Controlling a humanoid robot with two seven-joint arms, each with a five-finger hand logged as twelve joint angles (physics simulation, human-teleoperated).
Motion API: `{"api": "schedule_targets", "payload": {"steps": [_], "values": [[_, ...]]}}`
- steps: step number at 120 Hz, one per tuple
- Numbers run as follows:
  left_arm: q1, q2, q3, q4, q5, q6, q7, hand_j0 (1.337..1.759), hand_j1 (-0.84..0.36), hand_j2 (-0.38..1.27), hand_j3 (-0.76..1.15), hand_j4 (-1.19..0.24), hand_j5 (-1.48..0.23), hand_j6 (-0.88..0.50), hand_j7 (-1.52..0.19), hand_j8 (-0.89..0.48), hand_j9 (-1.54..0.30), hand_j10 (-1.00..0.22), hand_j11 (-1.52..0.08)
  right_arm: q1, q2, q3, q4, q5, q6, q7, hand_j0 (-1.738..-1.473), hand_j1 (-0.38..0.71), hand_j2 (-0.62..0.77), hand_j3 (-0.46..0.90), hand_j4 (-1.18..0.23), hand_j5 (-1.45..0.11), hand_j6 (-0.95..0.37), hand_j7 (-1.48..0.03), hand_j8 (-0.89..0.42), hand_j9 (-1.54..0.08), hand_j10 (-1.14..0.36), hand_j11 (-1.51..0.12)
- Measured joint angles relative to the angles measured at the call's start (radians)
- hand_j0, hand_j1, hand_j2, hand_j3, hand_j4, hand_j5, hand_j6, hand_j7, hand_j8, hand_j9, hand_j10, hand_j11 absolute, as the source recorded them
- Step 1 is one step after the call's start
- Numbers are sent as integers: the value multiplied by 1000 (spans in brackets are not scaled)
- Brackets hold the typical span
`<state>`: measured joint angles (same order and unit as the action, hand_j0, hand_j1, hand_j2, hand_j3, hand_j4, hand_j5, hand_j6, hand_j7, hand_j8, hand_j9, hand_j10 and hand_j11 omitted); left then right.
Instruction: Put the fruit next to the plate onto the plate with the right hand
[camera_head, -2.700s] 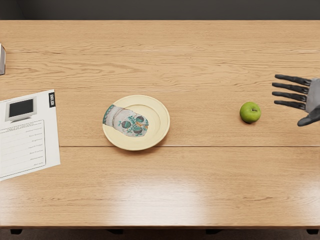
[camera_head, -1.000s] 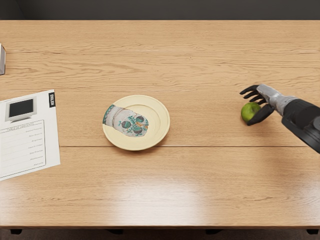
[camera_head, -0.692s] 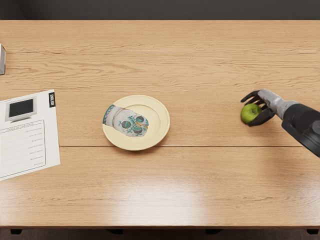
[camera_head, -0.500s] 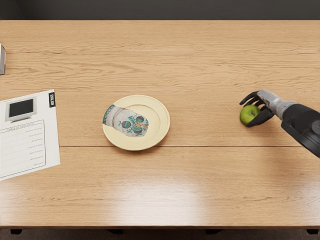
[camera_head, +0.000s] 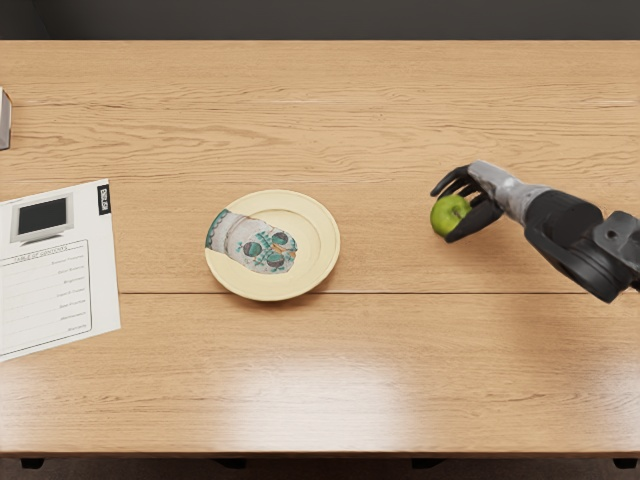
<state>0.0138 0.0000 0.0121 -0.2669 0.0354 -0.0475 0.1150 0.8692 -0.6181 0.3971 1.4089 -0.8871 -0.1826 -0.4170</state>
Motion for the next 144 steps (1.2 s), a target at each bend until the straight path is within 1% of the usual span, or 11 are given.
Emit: {"api": "schedule_targets", "payload": {"steps": [28,53,67,95,123,130,144], "values": [[0,0,0,0,0,0,0,1658,349,0,0,0,0,0,0,0,0,0,0,18,132,41,2,1,2,-1,-1657,197,244,0,-580,-778,-466,-765,-384,-774,-512,-768],[0,0,0,0,0,0,0,1658,349,0,0,0,0,0,0,0,0,0,0,40,238,51,2,1,2,-2,-1658,218,304,0,-578,-786,-466,-768,-385,-775,-512,-771],[0,0,0,0,0,0,0,1658,349,0,0,0,0,0,0,0,0,0,0,45,279,52,2,1,1,-2,-1658,219,330,0,-577,-793,-468,-770,-384,-777,-507,-775],[0,0,0,0,0,0,0,1658,349,0,0,0,0,0,0,0,0,0,0,44,343,43,3,1,2,-1,-1658,268,445,1,-578,-795,-471,-773,-387,-783,-505,-780],[0,0,0,0,0,0,0,1658,349,0,0,0,0,0,0,0,0,0,0,36,377,22,9,-2,1,0,-1658,227,334,0,-570,-768,-478,-755,-391,-763,-506,-761],[0,0,0,0,0,0,0,1658,349,0,0,0,0,0,0,0,0,0,0,35,376,21,9,-3,-4,0,-1658,188,245,0,-517,-692,-452,-682,-381,-689,-468,-687],[0,0,0,0,0,0,0,1658,349,0,0,0,0,0,0,0,0,0,0,35,362,30,10,-4,-7,0,-1658,-16,134,0,-317,-424,-280,-417,-241,-421,-290,-420]]}}
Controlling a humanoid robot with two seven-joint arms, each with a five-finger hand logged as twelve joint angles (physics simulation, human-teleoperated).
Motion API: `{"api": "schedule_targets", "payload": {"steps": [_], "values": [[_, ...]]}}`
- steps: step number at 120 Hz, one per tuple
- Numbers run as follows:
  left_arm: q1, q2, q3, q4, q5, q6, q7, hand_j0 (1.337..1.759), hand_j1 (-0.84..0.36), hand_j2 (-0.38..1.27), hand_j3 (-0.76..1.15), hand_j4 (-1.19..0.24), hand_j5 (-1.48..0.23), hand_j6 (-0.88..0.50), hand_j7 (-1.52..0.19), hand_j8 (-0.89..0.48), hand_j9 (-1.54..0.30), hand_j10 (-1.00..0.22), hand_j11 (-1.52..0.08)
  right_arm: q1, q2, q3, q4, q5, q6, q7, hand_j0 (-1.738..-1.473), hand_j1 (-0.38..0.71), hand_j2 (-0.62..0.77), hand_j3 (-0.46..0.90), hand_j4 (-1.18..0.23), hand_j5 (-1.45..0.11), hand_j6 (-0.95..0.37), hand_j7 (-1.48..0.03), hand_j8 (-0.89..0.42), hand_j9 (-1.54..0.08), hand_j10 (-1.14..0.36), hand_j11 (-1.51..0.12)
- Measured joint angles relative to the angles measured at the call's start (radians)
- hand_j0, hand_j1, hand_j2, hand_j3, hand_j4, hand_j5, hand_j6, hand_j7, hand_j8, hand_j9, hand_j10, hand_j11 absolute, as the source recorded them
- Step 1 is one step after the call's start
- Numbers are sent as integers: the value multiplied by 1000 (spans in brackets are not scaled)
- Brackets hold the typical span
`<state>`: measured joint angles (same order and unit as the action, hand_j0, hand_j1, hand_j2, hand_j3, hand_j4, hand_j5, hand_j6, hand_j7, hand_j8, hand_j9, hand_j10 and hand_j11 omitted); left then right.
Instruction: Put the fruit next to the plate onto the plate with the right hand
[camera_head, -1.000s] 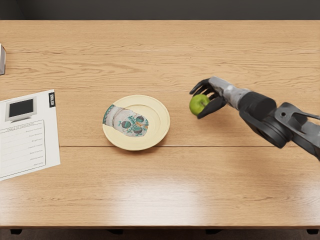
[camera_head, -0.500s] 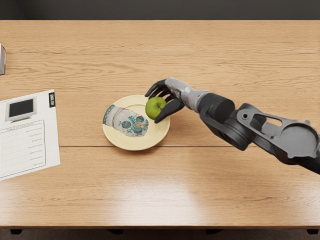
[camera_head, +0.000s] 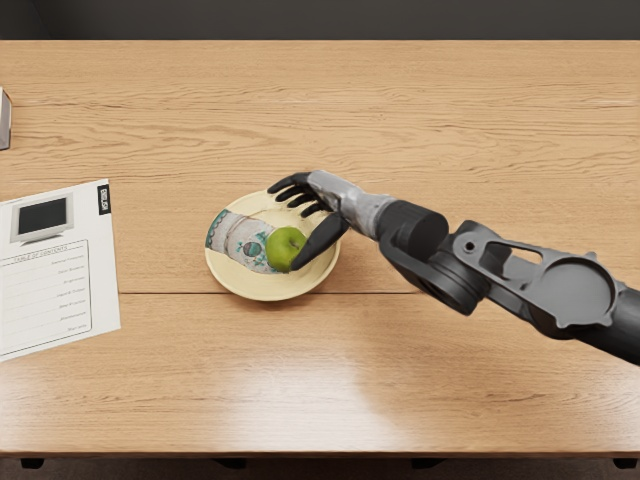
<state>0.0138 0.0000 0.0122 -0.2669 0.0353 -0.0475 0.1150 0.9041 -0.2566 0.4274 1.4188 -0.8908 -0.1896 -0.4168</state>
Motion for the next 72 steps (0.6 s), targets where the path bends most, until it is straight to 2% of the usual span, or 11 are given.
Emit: {"api": "schedule_targets", "payload": {"steps": [10,20,32,40,55,72], "values": [[0,0,0,0,0,0,0,1658,349,0,0,0,0,0,0,0,0,0,0,-1,-47,59,20,4,46,1,-1658,-116,87,0,-221,-294,-196,-290,-170,-293,-202,-292],[0,0,0,0,0,0,0,1658,349,0,0,0,0,0,0,0,0,0,0,-22,-119,191,30,100,255,1,-1658,-183,56,0,-157,-209,-141,-206,-123,-208,-145,-207],[0,0,0,0,0,0,0,1658,349,0,0,0,0,0,0,0,0,0,0,-39,-287,301,27,301,547,1,-1658,-234,33,0,-107,-142,-98,-140,-87,-141,-100,-141],[0,0,-1,-1,-1,-1,0,1658,349,0,0,0,0,0,0,0,0,0,0,-44,-396,335,12,414,667,1,-1658,-257,22,0,-85,-112,-78,-111,-70,-112,-80,-112],[3,0,0,0,-1,-1,0,1658,349,0,0,0,0,0,0,0,0,0,0,-49,-539,357,-17,528,760,1,-1658,-285,10,0,-59,-77,-55,-77,-51,-77,-56,-77],[5,0,0,0,1,2,0,1658,349,0,0,0,0,0,0,0,0,0,0,-52,-594,351,-27,564,790,-1,-1658,-301,3,0,-44,-57,-42,-56,-39,-56,-42,-56]]}}
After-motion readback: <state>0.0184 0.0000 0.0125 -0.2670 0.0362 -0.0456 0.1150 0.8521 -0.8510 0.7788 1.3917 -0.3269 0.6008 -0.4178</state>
